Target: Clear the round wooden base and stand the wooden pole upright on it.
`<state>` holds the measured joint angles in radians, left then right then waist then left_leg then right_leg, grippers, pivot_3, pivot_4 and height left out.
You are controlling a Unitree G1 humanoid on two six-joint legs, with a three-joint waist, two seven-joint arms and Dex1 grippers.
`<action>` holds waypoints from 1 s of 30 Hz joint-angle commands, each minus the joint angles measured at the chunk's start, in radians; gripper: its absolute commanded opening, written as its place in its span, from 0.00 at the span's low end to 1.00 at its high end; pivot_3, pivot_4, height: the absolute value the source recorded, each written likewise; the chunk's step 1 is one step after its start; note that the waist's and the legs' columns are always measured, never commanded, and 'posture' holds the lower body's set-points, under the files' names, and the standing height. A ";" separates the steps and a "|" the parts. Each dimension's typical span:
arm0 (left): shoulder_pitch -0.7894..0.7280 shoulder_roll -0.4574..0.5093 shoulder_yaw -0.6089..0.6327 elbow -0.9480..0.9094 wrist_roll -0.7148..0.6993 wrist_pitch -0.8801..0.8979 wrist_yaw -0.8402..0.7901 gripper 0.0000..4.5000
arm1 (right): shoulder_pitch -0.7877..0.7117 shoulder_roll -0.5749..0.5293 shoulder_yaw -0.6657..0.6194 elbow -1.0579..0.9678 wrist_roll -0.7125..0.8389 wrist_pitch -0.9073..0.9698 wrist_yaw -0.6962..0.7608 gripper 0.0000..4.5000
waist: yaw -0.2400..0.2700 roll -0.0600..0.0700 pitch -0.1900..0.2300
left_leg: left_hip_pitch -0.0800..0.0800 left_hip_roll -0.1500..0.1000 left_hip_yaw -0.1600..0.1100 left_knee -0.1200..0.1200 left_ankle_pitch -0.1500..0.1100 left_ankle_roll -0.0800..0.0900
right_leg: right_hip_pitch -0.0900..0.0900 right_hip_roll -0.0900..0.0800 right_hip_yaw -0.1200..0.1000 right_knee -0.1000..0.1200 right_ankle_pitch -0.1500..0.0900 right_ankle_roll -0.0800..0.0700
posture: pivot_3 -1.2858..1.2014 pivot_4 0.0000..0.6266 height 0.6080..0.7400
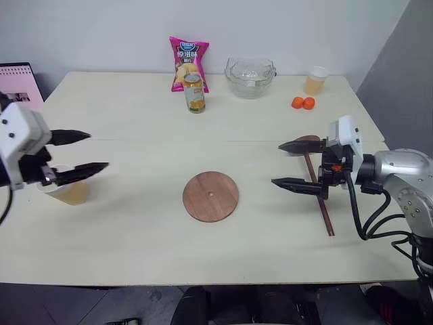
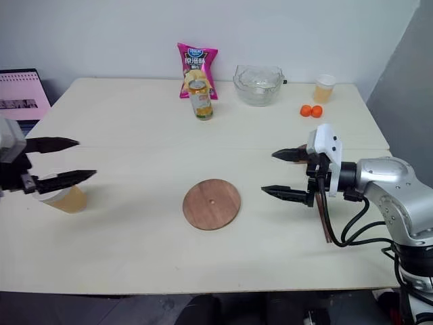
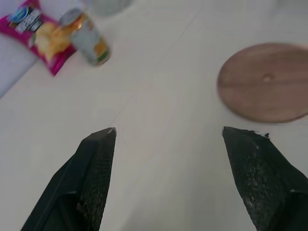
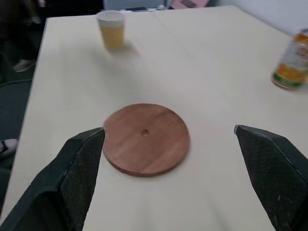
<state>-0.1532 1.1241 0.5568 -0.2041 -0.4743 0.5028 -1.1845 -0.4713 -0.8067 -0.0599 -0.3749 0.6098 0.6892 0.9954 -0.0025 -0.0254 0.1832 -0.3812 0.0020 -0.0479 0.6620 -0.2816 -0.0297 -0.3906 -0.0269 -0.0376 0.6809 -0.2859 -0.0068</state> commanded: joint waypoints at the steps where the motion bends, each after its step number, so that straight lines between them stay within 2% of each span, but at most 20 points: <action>1: 0.019 -0.048 -0.027 -0.134 -0.094 0.068 0.033 0.81 | 0.050 -0.025 -0.055 -0.059 -0.017 0.054 -0.096 1.00 | -0.001 0.000 0.000 | 0.000 0.000 0.000 0.000 0.000 0.000 | 0.000 0.000 0.000 0.000 0.000 0.000 | 0.52 0.24 1.00; 3: 0.026 -0.077 -0.094 -0.191 -0.110 0.068 0.035 0.81 | 0.062 -0.018 -0.063 -0.089 -0.008 0.125 -0.172 1.00 | -0.001 0.000 0.000 | 0.000 0.000 0.000 0.000 0.000 0.000 | 0.000 0.000 0.001 0.000 0.000 0.000 | 0.52 0.24 1.00; 7: -0.100 -0.192 -0.274 -0.259 -0.182 0.072 0.062 0.81 | 0.001 0.091 -0.017 -0.115 -0.033 0.397 -0.442 1.00 | 0.000 -0.001 -0.001 | 0.001 0.000 0.000 0.000 0.000 0.000 | 0.001 0.001 0.000 0.001 0.000 0.000 | 0.52 0.24 1.00; 11: -0.115 -0.211 -0.399 -0.271 -0.110 0.012 0.048 0.81 | -0.033 0.130 -0.031 -0.120 -0.048 0.570 -0.555 1.00 | 0.000 0.000 0.000 | 0.001 0.000 0.001 0.000 0.000 0.000 | 0.001 0.002 0.002 0.000 0.001 -0.001 | 0.52 0.24 1.00; 14: -0.135 -0.237 -0.490 -0.268 -0.060 -0.032 0.054 0.81 | -0.072 0.141 0.007 -0.120 -0.091 0.649 -0.633 1.00 | 0.000 0.000 0.000 | 0.000 0.000 0.001 0.000 0.000 0.000 | 0.001 0.002 0.002 -0.001 0.001 -0.001 | 0.52 0.24 1.00; 19: -0.174 -0.289 -0.603 -0.259 0.022 -0.082 0.083 0.81 | -0.186 0.143 0.066 -0.021 -0.160 0.742 -0.696 1.00 | -0.002 0.000 0.000 | 0.001 -0.001 0.001 0.000 0.000 0.000 | 0.001 0.002 0.002 0.000 0.001 -0.001 | 0.52 0.24 1.00; 23: -0.225 -0.363 -0.634 -0.263 0.007 -0.065 0.119 0.81 | -0.306 0.169 0.109 0.167 -0.214 0.814 -0.729 1.00 | -0.002 0.000 0.000 | 0.000 -0.001 0.000 0.000 0.000 0.000 | 0.001 0.002 0.002 -0.001 0.001 -0.001 | 0.52 0.24 1.00; 26: -0.257 -0.405 -0.646 -0.283 -0.016 -0.036 0.139 0.81 | -0.384 0.171 0.167 0.312 -0.252 0.793 -0.717 1.00 | -0.002 0.000 0.000 | 0.000 -0.001 0.000 0.000 0.000 0.000 | 0.000 0.002 0.002 0.000 0.001 -0.001 | 0.52 0.24 1.00; 30: -0.267 -0.407 -0.664 -0.290 0.009 -0.034 0.150 0.81 | -0.437 0.156 0.222 0.446 -0.275 0.778 -0.675 1.00 | -0.003 0.000 0.000 | 0.000 -0.001 0.001 0.000 0.000 0.000 | 0.000 0.002 0.002 -0.001 0.001 -0.001 | 0.52 0.24 1.00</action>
<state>-0.4075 0.7181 -0.1086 -0.4649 -0.4662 0.4726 -1.0460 -0.8768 -0.6310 0.1505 0.0395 0.3516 1.4859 0.2991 -0.0051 -0.0253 0.1829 -0.3819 0.0010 -0.0473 0.6622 -0.2815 -0.0297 -0.3905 -0.0251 -0.0355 0.6802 -0.2851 -0.0083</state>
